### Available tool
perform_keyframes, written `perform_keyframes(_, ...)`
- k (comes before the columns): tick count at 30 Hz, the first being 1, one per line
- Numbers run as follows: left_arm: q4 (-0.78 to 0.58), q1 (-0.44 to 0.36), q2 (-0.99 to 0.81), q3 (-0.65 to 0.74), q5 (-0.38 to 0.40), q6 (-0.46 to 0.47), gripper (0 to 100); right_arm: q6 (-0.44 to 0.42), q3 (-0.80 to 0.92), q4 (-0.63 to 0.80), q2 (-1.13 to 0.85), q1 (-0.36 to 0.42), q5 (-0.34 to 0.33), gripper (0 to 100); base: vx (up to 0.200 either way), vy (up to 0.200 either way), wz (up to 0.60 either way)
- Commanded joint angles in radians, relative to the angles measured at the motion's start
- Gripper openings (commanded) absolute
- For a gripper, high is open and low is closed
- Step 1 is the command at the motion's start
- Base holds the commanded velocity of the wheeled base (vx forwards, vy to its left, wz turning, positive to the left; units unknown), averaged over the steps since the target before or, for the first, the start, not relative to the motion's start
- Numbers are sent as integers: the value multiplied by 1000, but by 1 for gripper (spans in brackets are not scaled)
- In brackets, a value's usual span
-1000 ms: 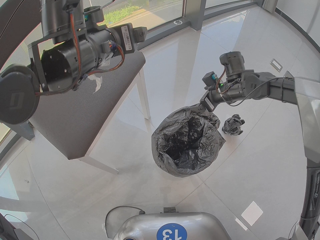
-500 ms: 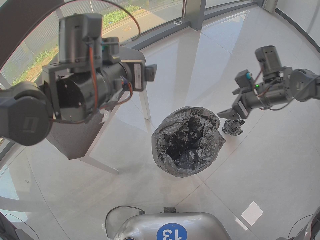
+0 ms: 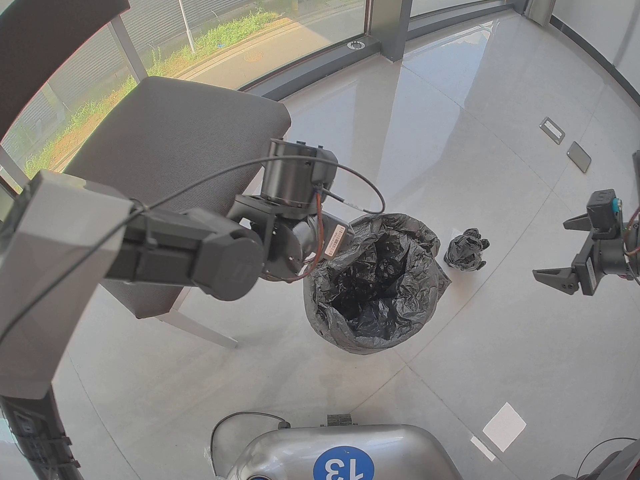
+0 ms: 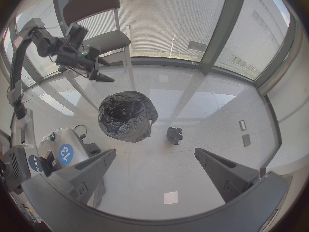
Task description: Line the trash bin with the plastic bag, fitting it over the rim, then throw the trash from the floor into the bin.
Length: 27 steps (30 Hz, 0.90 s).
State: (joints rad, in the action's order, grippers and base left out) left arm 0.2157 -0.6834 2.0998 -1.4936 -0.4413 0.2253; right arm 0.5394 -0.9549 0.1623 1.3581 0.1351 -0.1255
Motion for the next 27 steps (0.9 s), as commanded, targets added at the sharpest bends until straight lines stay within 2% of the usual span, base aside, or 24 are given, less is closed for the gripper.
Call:
perform_keyframes(1,14,13,146,-51,-1,32,100,5,58,-17,-106,-40,-3,100,0,0,0)
perform_keyframes(11,85,8,192,-51,-1,66,100,30,61,-14,-119,-45,-5,100,0,0,0)
perform_keyframes(27,102,-2,244,-63,-1,94,100,37,62,-12,-119,-43,-5,100,0,0,0)
